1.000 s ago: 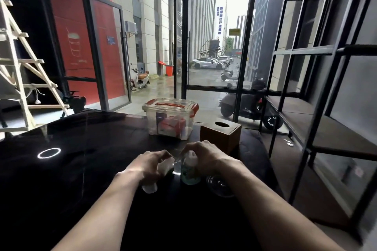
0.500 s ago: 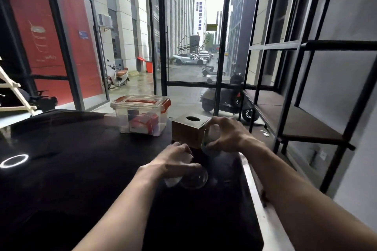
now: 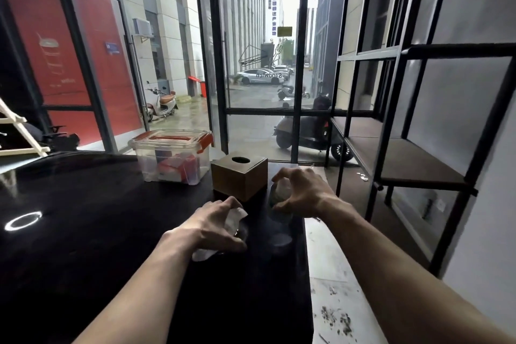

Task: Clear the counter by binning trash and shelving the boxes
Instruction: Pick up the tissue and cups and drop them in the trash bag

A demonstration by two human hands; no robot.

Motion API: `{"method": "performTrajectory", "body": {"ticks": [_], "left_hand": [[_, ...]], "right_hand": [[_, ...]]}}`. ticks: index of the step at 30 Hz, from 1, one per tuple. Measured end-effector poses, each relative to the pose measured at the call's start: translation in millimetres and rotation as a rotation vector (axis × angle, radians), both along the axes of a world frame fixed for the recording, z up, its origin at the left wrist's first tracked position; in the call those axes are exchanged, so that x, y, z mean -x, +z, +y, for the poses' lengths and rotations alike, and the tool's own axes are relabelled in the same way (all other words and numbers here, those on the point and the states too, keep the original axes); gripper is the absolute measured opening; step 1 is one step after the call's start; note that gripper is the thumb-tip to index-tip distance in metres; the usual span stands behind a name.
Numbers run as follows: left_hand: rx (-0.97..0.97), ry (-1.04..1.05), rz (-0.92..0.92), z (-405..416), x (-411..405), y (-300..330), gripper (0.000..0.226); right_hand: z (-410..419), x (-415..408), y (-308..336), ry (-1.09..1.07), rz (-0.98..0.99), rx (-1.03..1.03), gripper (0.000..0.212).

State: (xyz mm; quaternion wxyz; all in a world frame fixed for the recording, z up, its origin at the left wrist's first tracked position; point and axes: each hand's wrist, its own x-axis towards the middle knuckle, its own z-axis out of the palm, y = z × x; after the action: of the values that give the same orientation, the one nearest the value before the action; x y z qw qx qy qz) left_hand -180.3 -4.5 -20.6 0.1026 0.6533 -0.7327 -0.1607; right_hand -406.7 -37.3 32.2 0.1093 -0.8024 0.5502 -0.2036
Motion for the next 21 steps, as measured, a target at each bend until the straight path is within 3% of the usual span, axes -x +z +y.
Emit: {"method": "performTrajectory", "body": {"ticks": [12,21], "left_hand": [[0.265,-0.005,-0.049,36,22,51,0.092],[0.355,-0.07,-0.019,85,73,50,0.086]], "right_hand": [[44,29,25,-0.051,0.02,0.076,0.073],[117,77,20,-0.174,0.103,0.061,0.063]]}}
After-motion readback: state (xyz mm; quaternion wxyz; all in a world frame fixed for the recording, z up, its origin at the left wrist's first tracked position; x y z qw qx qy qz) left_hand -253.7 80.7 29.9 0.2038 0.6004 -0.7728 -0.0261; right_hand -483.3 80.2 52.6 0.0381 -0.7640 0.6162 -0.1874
